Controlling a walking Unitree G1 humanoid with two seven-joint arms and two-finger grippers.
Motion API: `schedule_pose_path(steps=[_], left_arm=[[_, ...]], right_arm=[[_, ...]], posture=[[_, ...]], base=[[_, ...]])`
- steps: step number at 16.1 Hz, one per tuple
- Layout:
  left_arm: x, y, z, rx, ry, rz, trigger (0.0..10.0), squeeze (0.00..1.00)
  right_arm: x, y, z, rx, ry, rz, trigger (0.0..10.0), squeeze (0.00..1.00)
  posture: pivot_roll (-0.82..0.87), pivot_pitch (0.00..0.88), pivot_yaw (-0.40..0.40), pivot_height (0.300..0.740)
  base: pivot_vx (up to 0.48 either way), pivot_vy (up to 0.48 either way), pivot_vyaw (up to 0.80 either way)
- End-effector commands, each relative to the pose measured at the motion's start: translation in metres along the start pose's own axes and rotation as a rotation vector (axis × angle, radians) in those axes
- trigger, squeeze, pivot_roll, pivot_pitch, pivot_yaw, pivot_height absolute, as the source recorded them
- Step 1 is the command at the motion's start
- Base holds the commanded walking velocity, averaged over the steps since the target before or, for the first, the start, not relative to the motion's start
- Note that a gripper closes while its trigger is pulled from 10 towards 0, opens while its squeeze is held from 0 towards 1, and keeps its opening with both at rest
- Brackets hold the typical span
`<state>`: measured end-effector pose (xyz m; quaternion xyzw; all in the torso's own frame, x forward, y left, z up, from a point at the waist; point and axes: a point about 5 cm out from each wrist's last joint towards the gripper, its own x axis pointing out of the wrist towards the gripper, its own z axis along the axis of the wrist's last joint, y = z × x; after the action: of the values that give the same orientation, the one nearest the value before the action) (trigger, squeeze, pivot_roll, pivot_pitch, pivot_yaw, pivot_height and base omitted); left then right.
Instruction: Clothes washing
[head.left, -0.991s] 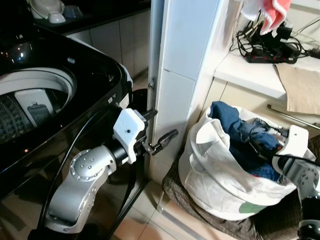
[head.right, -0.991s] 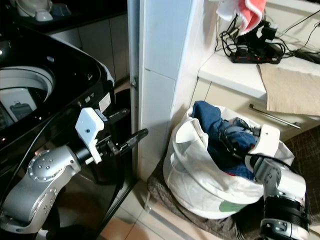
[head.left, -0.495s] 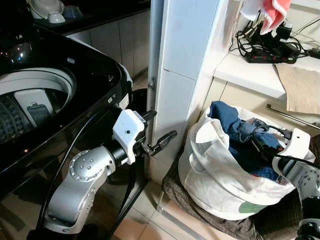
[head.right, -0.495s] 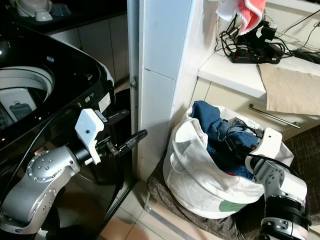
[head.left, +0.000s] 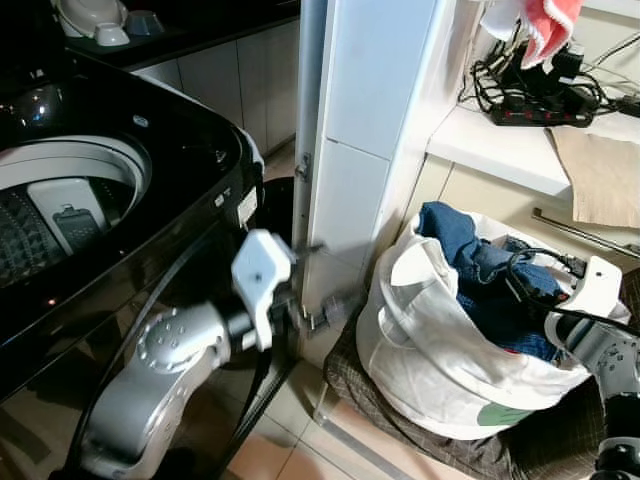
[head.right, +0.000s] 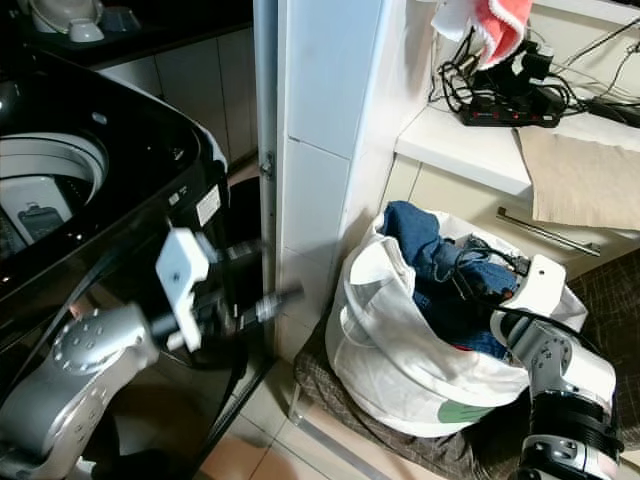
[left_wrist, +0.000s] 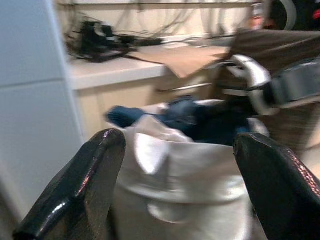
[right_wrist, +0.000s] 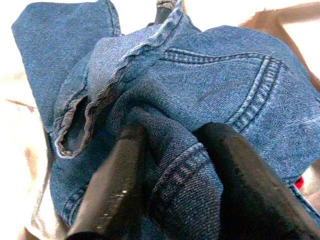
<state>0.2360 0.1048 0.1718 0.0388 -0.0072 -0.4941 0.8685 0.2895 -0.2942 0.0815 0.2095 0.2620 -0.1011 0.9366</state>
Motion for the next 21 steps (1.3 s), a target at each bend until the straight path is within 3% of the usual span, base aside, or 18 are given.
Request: schedule_pose_path(steps=[1,12,14,16,17,18,19,20,21], left_arm=[[0.0,-0.005,0.003,-0.002,-0.001,-0.047,10.0,0.0],[0.003,-0.006,-0.001,-0.016,0.023,-0.018,10.0,0.0],[0.007,0.006,0.002,-0.014,0.009,0.12,10.0,0.0],[0.008,0.017,0.008,0.079,0.0,0.195,10.0,0.0],[0.009,0.021,0.014,0.117,-0.025,0.226,10.0,0.0],[0.011,0.027,0.028,0.168,-0.111,0.268,10.0,0.0],[0.013,0.03,0.041,0.153,-0.185,0.288,10.0,0.0],[0.016,0.032,0.049,0.166,-0.223,0.304,10.0,0.0],[0.028,0.032,0.061,0.156,-0.255,0.269,10.0,0.0]], right_arm=[[0.0,0.003,0.005,0.001,-0.015,0.023,0.0,0.0],[-0.004,0.0,0.011,-0.007,-0.041,0.046,0.0,0.0],[-0.014,0.001,0.03,-0.064,-0.081,0.071,0.0,0.0],[-0.033,0.01,0.061,-0.155,-0.155,0.135,0.0,0.0],[-0.044,0.02,0.08,-0.158,-0.216,0.207,0.0,0.0],[-0.063,0.039,0.109,-0.14,-0.316,0.35,0.0,0.0],[-0.08,0.058,0.129,-0.154,-0.38,0.479,0.0,0.0],[-0.089,0.072,0.136,-0.183,-0.403,0.561,0.0,0.0],[-0.099,0.095,0.139,-0.187,-0.437,0.727,0.0,0.0]], posture=[[-0.01,0.0,-0.074,0.74],[-0.03,0.0,-0.065,0.74],[-0.02,0.0,-0.07,0.74],[-0.03,0.0,-0.072,0.74],[-0.03,0.0,-0.072,0.74],[-0.04,0.0,-0.073,0.74],[-0.04,0.0,-0.076,0.74],[-0.04,0.0,-0.081,0.74],[-0.04,0.0,-0.101,0.74]], base=[[0.0,0.0,0.0],[0.0,0.0,0.0],[0.0,0.0,0.0],[0.0,0.0,0.0],[0.0,0.0,0.0],[0.0,0.0,0.0],[0.0,0.0,0.0],[0.0,0.0,0.0],[0.0,0.0,0.0]])
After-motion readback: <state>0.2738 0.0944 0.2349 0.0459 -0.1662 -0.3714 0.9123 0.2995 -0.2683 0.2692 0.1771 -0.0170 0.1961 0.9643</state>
